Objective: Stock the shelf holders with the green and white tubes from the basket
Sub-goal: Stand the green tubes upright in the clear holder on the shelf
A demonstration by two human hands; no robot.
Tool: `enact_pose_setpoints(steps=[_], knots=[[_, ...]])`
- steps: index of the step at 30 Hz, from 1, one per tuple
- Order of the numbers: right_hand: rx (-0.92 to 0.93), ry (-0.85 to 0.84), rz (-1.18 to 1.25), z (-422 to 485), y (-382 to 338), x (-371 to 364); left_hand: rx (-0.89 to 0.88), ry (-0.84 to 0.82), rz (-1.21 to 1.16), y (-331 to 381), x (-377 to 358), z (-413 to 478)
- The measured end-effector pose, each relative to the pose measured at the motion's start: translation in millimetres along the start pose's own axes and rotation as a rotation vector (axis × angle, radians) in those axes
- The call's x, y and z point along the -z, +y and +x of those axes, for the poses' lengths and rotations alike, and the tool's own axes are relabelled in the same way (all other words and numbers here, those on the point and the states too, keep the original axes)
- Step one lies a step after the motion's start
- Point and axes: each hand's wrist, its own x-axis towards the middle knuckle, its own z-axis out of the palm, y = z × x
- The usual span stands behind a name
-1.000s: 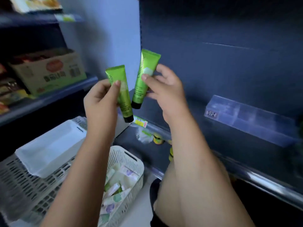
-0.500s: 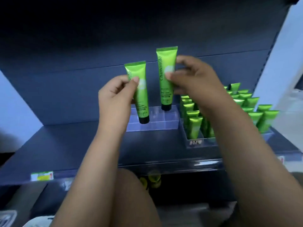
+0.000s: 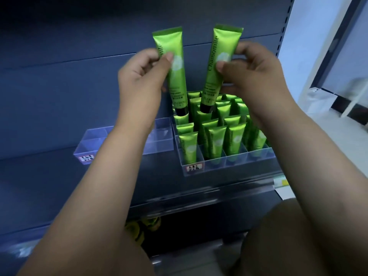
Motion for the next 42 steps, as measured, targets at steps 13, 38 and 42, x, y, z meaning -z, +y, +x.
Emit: enact_pose_setpoints(steps=[13, 38, 42], knots=[[0.103, 0.112, -0.071, 37, 51, -8, 0.042, -0.039, 0.078, -63, 3, 19], [0.09, 0.111, -0.082, 40, 75, -24, 0.165, -0.164, 0.084, -90, 12, 10], [0.05, 0.105, -0.105, 40, 78, -20, 0.188, -0.155, 0.104, -93, 11, 8]])
